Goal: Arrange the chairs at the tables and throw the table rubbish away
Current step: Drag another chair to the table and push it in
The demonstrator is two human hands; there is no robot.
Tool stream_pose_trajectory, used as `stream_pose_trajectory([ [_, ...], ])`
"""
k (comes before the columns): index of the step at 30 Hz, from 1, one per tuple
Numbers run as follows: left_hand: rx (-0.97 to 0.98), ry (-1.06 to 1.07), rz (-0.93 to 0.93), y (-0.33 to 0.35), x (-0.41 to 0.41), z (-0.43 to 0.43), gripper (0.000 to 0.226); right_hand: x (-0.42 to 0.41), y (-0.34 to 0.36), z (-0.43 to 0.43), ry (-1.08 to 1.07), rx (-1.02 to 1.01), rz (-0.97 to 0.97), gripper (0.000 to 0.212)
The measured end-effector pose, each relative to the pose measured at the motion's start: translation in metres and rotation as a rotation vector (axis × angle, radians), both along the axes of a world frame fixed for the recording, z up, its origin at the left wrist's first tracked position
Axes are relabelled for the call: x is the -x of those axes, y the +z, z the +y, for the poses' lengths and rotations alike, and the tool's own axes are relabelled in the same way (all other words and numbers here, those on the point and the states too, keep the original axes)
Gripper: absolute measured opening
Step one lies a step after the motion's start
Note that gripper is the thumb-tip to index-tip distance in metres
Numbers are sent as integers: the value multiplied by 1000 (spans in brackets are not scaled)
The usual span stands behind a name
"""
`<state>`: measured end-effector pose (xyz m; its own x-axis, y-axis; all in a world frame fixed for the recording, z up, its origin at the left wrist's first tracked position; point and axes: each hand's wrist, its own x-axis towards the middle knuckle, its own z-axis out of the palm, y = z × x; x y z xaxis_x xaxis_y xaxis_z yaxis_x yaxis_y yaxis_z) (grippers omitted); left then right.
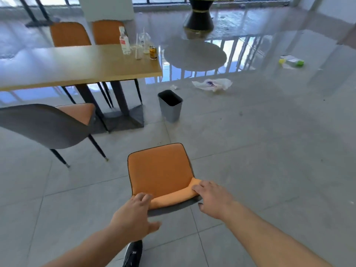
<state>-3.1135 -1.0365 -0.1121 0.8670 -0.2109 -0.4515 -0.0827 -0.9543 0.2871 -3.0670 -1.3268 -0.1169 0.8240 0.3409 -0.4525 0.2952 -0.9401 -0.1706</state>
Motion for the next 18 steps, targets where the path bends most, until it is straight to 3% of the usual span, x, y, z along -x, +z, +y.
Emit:
stream_pose_trajectory([
  [14, 85, 205, -32, -42, -9, 30, 34, -37, -31, 34, 137, -117, 19, 51],
  [18, 105, 213, -49, -44, -32, 60, 28, -63, -32, 64, 123, -143, 4, 54],
])
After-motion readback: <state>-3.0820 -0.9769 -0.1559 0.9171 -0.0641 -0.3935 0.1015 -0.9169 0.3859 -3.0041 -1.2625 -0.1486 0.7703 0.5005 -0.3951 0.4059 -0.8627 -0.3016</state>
